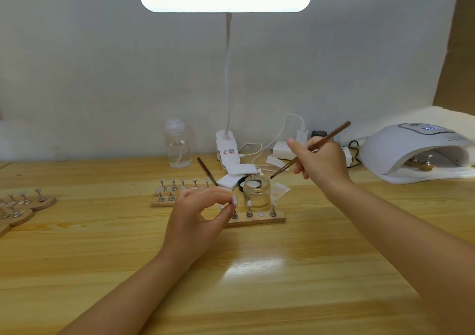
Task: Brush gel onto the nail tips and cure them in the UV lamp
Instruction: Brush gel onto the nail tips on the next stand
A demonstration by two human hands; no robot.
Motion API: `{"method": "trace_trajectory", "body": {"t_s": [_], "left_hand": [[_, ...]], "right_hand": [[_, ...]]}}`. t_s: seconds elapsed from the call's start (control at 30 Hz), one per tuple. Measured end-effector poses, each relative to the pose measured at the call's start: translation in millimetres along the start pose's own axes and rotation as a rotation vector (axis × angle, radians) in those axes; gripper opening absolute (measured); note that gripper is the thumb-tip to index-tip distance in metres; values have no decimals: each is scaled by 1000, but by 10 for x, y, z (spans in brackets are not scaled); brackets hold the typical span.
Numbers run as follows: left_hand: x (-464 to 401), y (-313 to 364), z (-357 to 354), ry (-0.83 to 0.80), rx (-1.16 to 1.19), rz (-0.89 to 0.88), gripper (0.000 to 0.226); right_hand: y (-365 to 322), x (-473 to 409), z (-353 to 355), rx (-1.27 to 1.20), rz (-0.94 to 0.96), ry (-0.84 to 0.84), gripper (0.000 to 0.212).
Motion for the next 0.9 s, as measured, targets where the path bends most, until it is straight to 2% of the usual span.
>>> {"method": "trace_trajectory", "body": {"t_s": [0.17,0.23,0.37,0.53,0.67,0.83,0.9], "left_hand": [[-6,29,3,0,13,0,16],[-8,24,4,5,14,10,17],[-11,3,-6,2,20,24,17],[-18,4,-21,-7,-38,23,21],[-12,9,-19,-17,-71,20,20],[-9,4,-21,-30,-66,33,19],[-11,2,-21,-27,-68,40,19]], "right_hand": [[-131,346,-17,-306,169,15,27],[-157,582,-83,-294,306,-20,23],[-207,936,-202,-119,611,-130,22],[-241,992,-193,-173,600,-117,22],[-232,998,-246,-98,646,-145,23],[-217,1031,-270,-136,667,-173,39],[-224,1021,-243,-134,663,-141,38]]}}
Point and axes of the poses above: each hand's wrist, its own x-axis away from the middle knuckle, its own z-axis out of the back of the hand, y = z × x, the point moved 5 cm from there along -x, towards the middle knuckle, and after that the axes turned 1 degree about x, right-handed, at the moved point
